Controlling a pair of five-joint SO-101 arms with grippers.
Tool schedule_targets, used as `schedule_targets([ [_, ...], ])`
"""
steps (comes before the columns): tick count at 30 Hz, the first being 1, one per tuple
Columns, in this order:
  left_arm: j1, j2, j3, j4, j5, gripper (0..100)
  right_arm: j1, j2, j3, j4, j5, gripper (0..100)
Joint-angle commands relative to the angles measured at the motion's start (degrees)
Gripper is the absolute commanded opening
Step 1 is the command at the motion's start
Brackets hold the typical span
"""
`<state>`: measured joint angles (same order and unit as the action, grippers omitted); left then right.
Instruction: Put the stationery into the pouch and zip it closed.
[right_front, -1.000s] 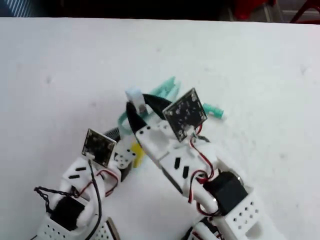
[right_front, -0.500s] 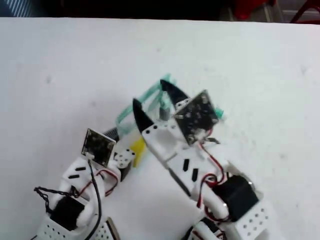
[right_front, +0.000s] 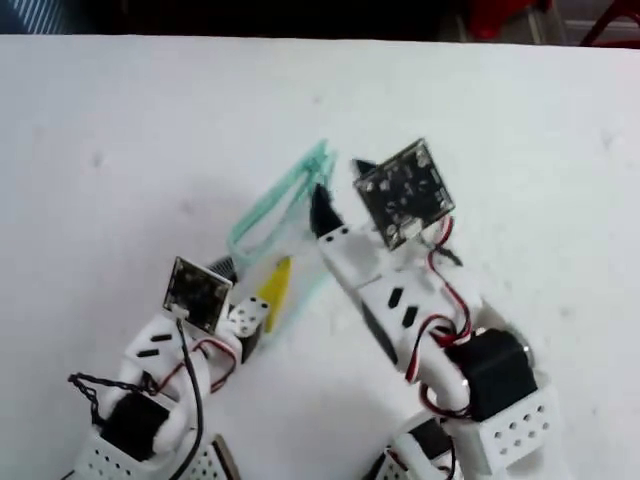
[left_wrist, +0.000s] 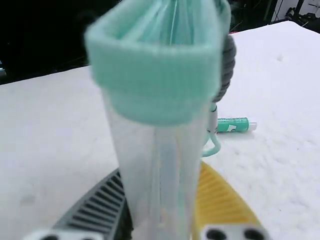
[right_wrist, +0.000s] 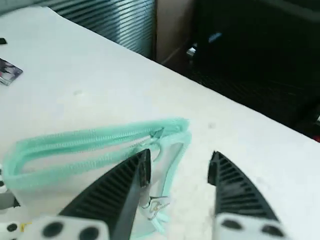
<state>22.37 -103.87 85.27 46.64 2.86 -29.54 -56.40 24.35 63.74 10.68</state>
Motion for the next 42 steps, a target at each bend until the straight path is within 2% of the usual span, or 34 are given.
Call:
schedule_targets([
  [1,-0.1,-0.7,-2.0,-1.7,-0.4,13,1.2,0.1,-2.1,2.7,0.9,20.4],
  [10,-0.1,-0.7,-2.0,-1.7,-0.4,13,2.2,0.0,-2.3,5.8,1.1,20.5],
  [14,-0.1,-0.7,-2.0,-1.7,-0.4,13,9.9,0.7,-1.1,7.7,2.2,20.5],
  [19,-0.1,-0.7,-1.9,-1.7,-0.4,13,20.4,1.8,6.2,1.4,13.7,20.5],
  [23,-0.1,-0.7,-1.9,-1.6,-0.4,13,24.7,8.1,7.0,0.1,16.0,20.5],
  [34,-0.1,-0.7,-1.8,-1.6,-0.4,13,26.6,29.7,-6.4,1.6,17.0,20.5],
  [42,-0.5,-0.7,-1.8,-1.7,-0.5,13,26.7,47.5,-11.3,1.4,32.4,20.7],
])
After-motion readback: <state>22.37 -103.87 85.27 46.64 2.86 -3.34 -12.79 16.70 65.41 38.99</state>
